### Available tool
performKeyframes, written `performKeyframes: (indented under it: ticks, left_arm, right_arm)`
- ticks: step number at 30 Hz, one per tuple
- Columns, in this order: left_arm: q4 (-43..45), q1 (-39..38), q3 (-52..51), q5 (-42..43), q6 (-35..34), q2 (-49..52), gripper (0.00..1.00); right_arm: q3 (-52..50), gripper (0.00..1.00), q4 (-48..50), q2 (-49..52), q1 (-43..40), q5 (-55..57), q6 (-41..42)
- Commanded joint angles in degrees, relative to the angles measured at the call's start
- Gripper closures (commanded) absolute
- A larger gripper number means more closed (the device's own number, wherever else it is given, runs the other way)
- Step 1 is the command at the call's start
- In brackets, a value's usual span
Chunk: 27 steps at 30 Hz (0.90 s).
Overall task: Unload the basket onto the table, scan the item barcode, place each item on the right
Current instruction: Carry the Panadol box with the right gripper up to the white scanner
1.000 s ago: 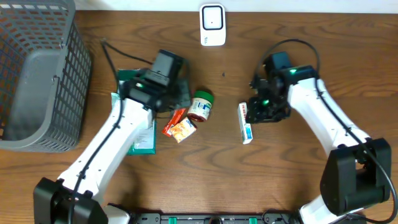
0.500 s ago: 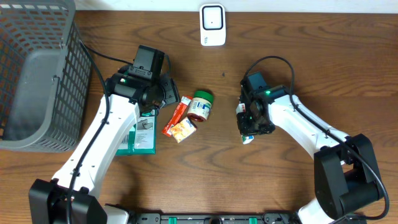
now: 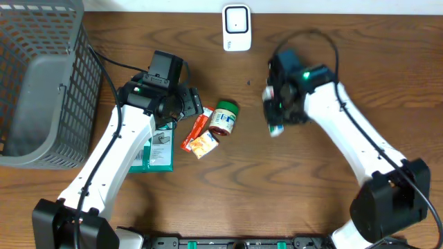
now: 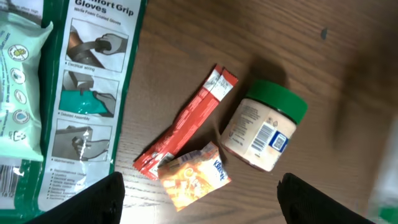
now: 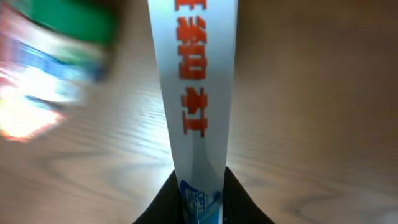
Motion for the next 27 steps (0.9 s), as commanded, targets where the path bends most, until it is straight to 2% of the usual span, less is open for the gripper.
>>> performKeyframes:
  ticks: [1, 5, 10, 13, 16, 23, 27]
  left_arm:
    - [-0.22, 0.20, -0.55, -0.74, 0.57, 0.28, 0.20]
    - [-0.24, 0.20, -0.55, -0.74, 0.57, 0.28, 0.19]
    - [-0.24, 0.20, -0.55, -0.74, 0.57, 0.28, 0.19]
    - [-0.24, 0.20, -0.55, -0.74, 0.57, 0.28, 0.19]
    - [-0.22, 0.20, -0.55, -0.74, 0.57, 0.28, 0.19]
    - [-0.22, 0.20, -0.55, -0.74, 0.57, 0.28, 0.19]
    - [-0.22, 0.20, -0.55, -0.74, 0.57, 0.28, 0.19]
  right_arm:
    - [15.17, 0.86, -3.85, 0.92, 0.00, 0.50, -1.68]
    - [34.97, 0.87, -11.15, 7.06, -0.20, 0.70, -2.27]
    - [64.46, 0.87, -19.93, 22.64, -0.31, 0.63, -4.17]
    - [75.69, 0.85, -20.94, 31.12, -0.83, 0.33, -4.13]
    - [77.57, 0.82, -15.54, 37.57, -0.96, 0.26, -4.15]
    - [77.57, 0.83, 0.96, 50.21, -1.14, 5.62, -3.65]
    - [77.55, 0.83, 3.98, 53.00, -1.42, 5.57, -2.58]
